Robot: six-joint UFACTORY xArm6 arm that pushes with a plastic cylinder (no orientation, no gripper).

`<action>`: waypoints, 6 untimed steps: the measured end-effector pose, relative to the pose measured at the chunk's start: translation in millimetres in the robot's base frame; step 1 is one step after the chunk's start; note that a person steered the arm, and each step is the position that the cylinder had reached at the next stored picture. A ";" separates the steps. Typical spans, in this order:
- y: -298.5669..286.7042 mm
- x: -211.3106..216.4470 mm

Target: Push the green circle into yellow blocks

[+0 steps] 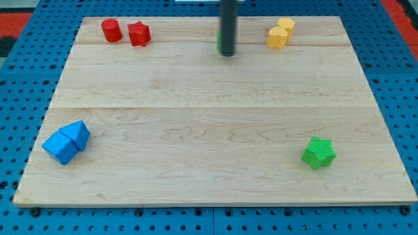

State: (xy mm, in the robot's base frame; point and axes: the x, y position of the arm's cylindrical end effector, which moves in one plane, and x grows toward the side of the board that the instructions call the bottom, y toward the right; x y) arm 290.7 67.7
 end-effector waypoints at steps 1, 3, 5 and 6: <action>-29.9 -5.3; -110.5 -43.7; 26.8 -43.8; 27.8 -43.4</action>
